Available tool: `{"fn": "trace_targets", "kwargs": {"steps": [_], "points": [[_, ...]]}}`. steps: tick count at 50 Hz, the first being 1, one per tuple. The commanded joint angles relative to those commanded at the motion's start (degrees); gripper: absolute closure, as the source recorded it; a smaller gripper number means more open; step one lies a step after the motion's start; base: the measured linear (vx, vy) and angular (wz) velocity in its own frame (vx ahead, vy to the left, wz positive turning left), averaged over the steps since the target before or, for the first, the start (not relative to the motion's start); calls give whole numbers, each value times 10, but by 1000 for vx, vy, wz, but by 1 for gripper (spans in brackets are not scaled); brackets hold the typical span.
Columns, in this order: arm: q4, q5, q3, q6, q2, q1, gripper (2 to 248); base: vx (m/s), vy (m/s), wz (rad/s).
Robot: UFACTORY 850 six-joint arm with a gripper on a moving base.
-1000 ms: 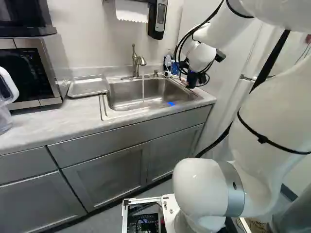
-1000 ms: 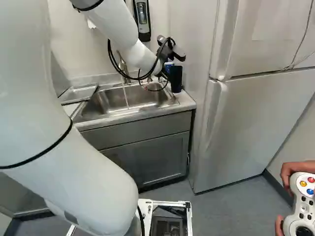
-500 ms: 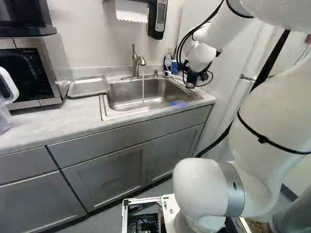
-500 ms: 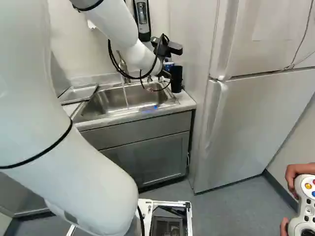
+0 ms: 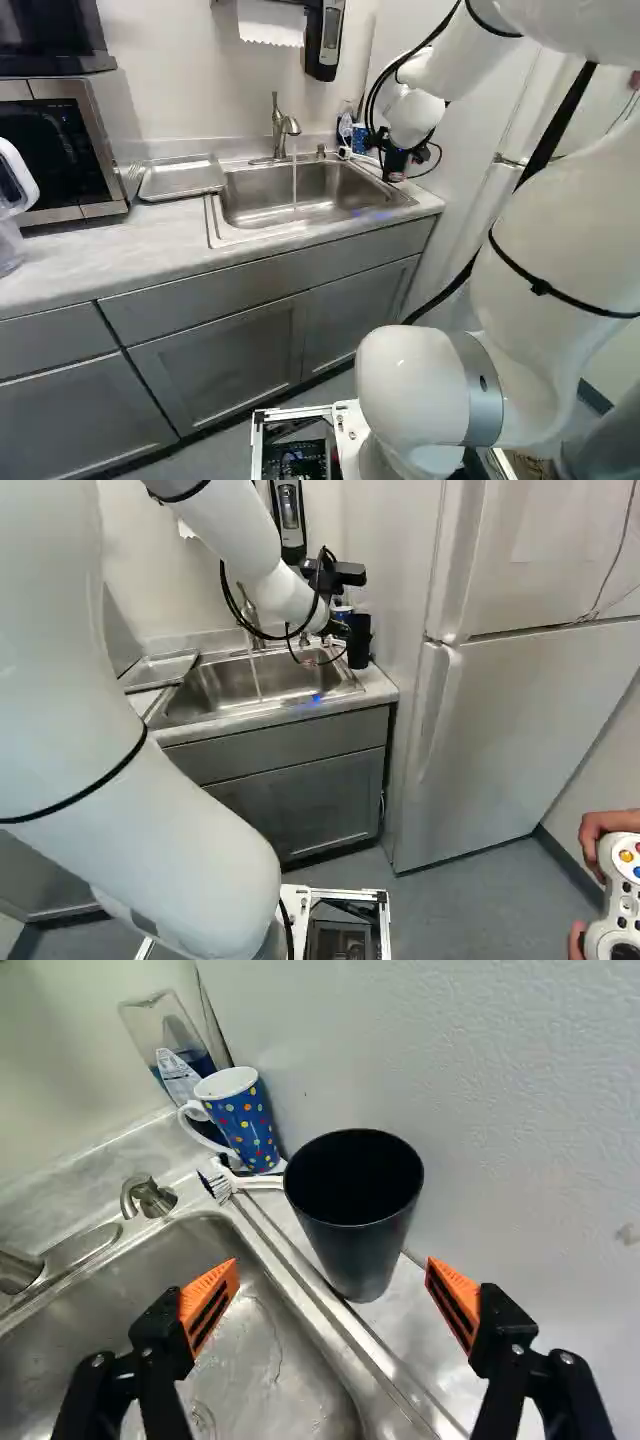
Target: Rinse the cup and place it in the tray
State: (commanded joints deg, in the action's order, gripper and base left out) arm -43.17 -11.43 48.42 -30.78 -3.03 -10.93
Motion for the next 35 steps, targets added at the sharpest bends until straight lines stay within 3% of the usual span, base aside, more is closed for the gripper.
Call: {"fn": "trace_targets", "kwargs": {"steps": [35], "points": [[0,0,11,0,11,-19,3,0,0,0]]}}
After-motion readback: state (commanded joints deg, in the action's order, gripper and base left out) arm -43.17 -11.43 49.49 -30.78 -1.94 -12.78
